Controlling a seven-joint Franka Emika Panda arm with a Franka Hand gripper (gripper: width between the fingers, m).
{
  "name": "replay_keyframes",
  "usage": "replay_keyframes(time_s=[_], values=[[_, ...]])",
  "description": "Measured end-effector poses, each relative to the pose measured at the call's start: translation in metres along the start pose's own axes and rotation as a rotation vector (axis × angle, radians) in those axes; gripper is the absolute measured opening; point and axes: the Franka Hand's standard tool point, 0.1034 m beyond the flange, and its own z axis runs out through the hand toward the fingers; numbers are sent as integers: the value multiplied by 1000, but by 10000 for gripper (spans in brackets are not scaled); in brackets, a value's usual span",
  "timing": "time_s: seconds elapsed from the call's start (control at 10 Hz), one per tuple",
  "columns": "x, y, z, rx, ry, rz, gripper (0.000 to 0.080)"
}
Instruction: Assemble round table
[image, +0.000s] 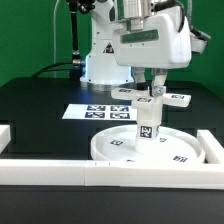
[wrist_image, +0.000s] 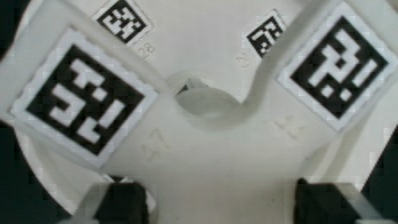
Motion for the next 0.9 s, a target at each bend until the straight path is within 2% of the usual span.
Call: replay_keyframes(time_s=[0.4,0.7,0.8,0.9], values=[[0,0,0,14,-10,320,407],[0,1,0,12,-5,355,407],[0,0,-1,9,-6,339,580],[-1,-2,-5,3,-16,299,628]])
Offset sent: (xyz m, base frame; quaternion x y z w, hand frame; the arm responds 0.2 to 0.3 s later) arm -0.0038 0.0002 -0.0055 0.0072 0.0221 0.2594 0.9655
